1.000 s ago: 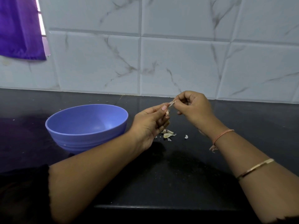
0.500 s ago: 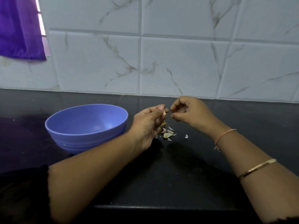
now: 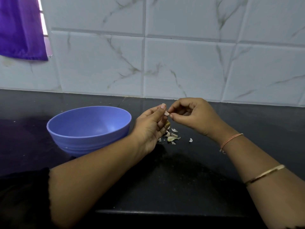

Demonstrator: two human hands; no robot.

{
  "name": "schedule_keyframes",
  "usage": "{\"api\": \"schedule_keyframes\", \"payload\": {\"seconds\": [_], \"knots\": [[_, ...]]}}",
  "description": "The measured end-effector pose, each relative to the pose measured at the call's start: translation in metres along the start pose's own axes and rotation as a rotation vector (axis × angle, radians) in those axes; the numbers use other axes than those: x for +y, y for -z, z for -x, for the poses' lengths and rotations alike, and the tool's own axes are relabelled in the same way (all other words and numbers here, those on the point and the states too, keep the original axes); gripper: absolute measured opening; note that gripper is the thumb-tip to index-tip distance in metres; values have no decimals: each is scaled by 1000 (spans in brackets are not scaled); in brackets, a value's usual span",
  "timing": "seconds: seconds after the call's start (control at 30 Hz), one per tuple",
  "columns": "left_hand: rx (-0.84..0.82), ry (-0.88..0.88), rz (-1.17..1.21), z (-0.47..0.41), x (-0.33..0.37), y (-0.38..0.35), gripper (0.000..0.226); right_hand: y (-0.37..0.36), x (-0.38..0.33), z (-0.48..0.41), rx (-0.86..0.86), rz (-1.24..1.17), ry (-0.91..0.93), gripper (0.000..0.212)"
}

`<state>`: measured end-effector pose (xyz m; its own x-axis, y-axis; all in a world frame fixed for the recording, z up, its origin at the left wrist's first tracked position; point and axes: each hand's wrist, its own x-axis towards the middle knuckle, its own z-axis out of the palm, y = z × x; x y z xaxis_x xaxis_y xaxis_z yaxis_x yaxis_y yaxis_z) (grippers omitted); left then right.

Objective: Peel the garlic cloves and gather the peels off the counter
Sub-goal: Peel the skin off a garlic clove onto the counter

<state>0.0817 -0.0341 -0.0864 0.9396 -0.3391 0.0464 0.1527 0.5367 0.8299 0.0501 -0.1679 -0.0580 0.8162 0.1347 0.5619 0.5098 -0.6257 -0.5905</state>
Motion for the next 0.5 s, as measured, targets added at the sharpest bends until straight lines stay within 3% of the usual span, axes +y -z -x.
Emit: {"api": "schedule_keyframes", "payload": {"seconds": [0.5], "knots": [[56,37,18,-1,-1,2,10,-10,3,-1,35,221,84,7]]}}
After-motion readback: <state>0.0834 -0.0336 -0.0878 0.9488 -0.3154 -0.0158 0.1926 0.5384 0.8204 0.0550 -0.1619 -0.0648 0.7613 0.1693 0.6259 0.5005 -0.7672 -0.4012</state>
